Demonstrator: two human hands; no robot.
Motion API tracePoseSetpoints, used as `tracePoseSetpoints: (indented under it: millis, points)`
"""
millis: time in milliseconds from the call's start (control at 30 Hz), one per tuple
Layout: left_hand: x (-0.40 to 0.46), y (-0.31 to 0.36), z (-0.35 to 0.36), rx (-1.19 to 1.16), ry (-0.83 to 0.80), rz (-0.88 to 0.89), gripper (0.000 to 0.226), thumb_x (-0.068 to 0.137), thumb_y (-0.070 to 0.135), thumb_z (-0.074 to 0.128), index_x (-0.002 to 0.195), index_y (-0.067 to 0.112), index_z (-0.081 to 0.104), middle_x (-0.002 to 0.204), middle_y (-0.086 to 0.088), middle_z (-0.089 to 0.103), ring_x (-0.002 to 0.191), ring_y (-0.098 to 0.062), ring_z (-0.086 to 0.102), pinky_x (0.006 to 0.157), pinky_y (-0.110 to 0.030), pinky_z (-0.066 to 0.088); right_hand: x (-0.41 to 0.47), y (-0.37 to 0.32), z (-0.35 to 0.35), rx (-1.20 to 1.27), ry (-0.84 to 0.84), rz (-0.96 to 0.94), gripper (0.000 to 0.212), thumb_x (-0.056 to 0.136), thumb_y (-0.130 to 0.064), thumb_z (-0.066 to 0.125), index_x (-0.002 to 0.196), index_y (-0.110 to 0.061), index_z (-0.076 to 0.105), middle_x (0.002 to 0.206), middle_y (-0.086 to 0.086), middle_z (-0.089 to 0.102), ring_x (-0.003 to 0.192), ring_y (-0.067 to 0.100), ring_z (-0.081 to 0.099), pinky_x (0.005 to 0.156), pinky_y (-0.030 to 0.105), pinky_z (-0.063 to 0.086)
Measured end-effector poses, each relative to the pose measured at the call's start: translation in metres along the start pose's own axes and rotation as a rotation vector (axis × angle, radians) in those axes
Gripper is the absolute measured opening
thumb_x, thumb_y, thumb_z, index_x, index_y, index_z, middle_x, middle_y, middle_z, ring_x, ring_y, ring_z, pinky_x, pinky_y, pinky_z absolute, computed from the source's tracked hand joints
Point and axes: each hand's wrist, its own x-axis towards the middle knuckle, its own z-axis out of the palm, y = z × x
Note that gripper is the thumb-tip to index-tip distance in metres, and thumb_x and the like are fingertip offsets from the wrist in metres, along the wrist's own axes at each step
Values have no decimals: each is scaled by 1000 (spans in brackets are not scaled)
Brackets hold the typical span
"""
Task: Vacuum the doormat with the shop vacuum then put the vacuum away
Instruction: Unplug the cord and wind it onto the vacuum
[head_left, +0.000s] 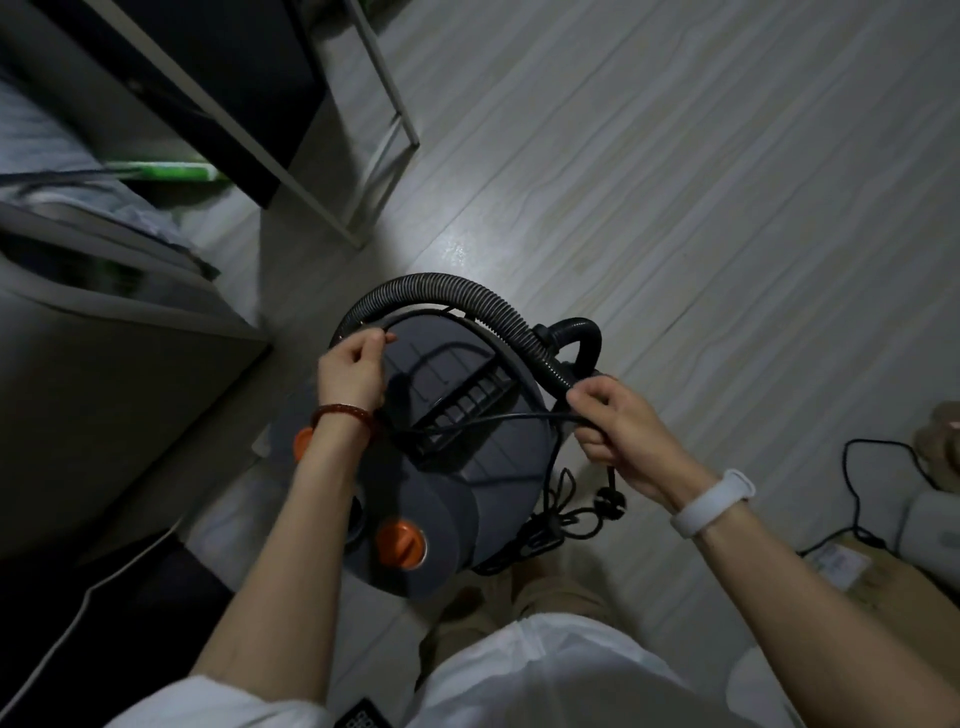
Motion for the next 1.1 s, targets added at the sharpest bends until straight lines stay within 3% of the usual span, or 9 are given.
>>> tracePoseSetpoints:
  millis: [100, 233, 367, 567, 700, 800, 900, 1000, 1100]
  points:
    - [-2, -1, 2, 186, 152, 178, 25, 94, 17, 49, 106, 6, 68, 101, -6, 67, 94, -14, 58, 80, -22, 42, 10, 0, 5, -305, -29, -88, 10, 91, -11, 55, 85, -15, 49, 50, -1, 41, 34, 4, 37, 35, 17, 29]
    - [-3, 3, -7, 216, 156, 236, 24, 94, 17, 52, 108, 6, 67, 102, 3, 61, 100, -8, 53, 88, -19, 39, 32, 19, -3, -849, -40, -63, 19, 89, -25, 59, 102, -20, 46, 62, -2, 54, 49, 7, 51, 54, 23, 46]
    - [-3, 4, -19, 190, 188, 246, 24, 92, 15, 54, 108, 3, 67, 108, -6, 65, 102, -11, 55, 93, -22, 41, 40, 28, 0, -1007, -19, -143, 17, 93, -22, 51, 78, -27, 46, 73, 4, 56, 74, 26, 57, 76, 43, 50]
    - [-7, -2, -38, 337, 176, 296, 20, 89, 19, 60, 98, 6, 72, 94, -8, 69, 88, -10, 58, 84, -26, 47, 64, 14, -1, -1204, 305, -203, 22, 95, -28, 45, 103, -16, 62, 101, 13, 67, 99, 33, 59, 74, 34, 43]
    - [-14, -18, -38, 70, -141, -122, 19, 93, 20, 53, 83, 9, 63, 55, -3, 43, 33, -3, 34, 35, -12, 28, 90, 13, 1, -1126, 330, -125, 23, 94, -28, 46, 99, -13, 64, 101, 16, 66, 97, 35, 59, 72, 33, 42]
    - [-24, -31, -50, -129, -222, -307, 24, 96, 19, 47, 77, 9, 57, 44, 6, 31, 29, -2, 21, 32, -8, 16, 97, 13, 6, -1205, 254, -188, 26, 95, -31, 44, 97, -14, 64, 96, 14, 67, 94, 35, 60, 67, 32, 40]
    - [-20, -32, -52, 25, -113, -179, 28, 95, 25, 49, 72, 11, 55, 51, 0, 35, 34, -10, 33, 34, -13, 25, 96, 16, 8, -1344, 222, -300, 30, 97, -32, 39, 102, -15, 62, 94, 15, 67, 91, 36, 61, 63, 33, 39]
    - [4, -12, -48, 520, 148, 181, 29, 91, 35, 54, 85, 9, 67, 77, -15, 65, 74, -31, 61, 63, -31, 46, 96, 18, 7, -1402, 214, -355, 30, 98, -33, 36, 106, -15, 59, 93, 16, 66, 88, 37, 61, 60, 33, 37]
    - [21, 8, -41, 757, 264, 345, 38, 88, 45, 56, 99, 10, 68, 101, -15, 68, 97, -35, 60, 77, -38, 46, 101, 17, 9, -1325, 247, -267, 32, 97, -36, 38, 105, -15, 61, 98, 17, 66, 91, 38, 60, 68, 36, 44]
